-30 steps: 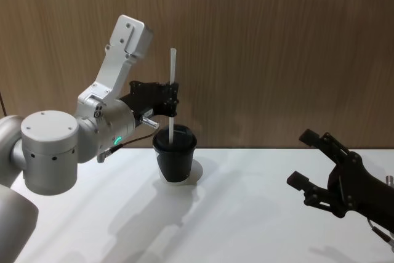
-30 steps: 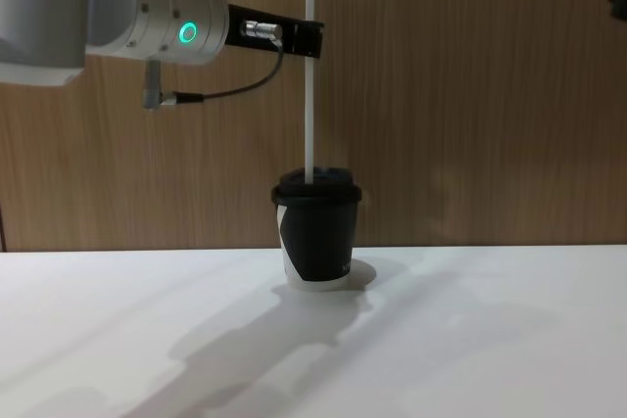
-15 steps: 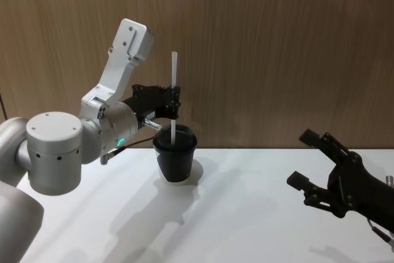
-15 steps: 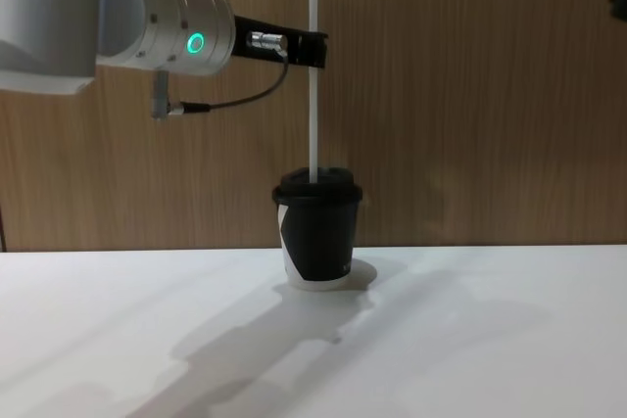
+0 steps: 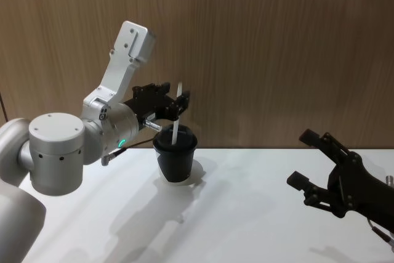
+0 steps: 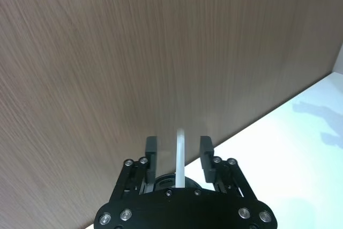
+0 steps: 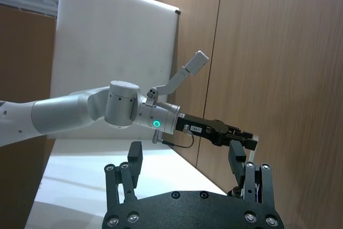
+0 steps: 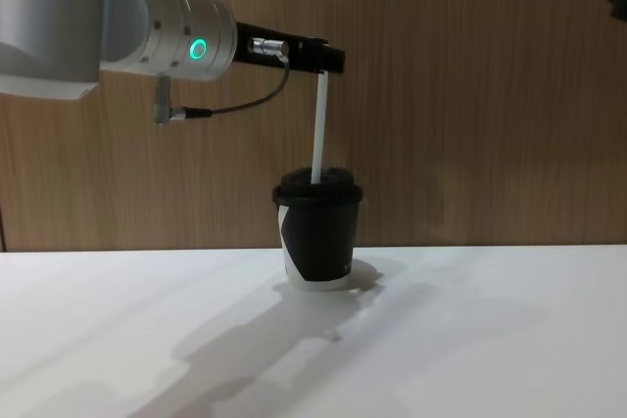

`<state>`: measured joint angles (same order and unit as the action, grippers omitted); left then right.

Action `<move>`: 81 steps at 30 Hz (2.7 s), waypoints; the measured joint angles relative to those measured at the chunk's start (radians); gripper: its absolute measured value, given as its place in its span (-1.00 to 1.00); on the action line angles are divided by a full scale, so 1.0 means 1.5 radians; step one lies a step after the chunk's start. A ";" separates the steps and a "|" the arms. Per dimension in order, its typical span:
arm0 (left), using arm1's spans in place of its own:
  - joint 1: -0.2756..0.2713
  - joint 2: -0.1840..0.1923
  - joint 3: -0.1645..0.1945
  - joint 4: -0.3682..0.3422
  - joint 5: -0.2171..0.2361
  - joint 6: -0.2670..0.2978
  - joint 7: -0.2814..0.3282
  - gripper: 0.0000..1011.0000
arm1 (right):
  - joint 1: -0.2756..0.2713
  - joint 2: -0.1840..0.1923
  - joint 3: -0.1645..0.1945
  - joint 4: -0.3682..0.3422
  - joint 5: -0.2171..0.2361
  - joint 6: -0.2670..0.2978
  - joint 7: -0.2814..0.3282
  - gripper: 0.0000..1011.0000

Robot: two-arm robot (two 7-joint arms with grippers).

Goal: Pick up the straw with one hand, pass it to the other hand, and insert it into the cup.

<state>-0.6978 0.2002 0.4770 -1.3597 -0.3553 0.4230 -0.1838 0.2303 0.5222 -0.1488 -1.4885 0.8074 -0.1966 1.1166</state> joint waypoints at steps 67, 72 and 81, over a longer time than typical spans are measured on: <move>0.106 0.037 -0.024 -0.093 0.008 -0.144 -0.084 0.98 | 0.046 -0.042 -0.067 -0.091 -0.037 0.157 -0.278 0.98; 0.110 0.038 -0.025 -0.097 0.011 -0.148 -0.088 0.98 | 0.044 -0.048 -0.070 -0.096 -0.042 0.162 -0.307 0.98; 0.114 0.038 -0.025 -0.102 0.014 -0.152 -0.092 0.98 | 0.041 -0.055 -0.074 -0.101 -0.047 0.169 -0.341 0.98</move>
<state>-0.5270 0.2572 0.4393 -1.5130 -0.3342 0.1948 -0.3222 0.2924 0.4404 -0.2599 -1.6406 0.7369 0.0572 0.6058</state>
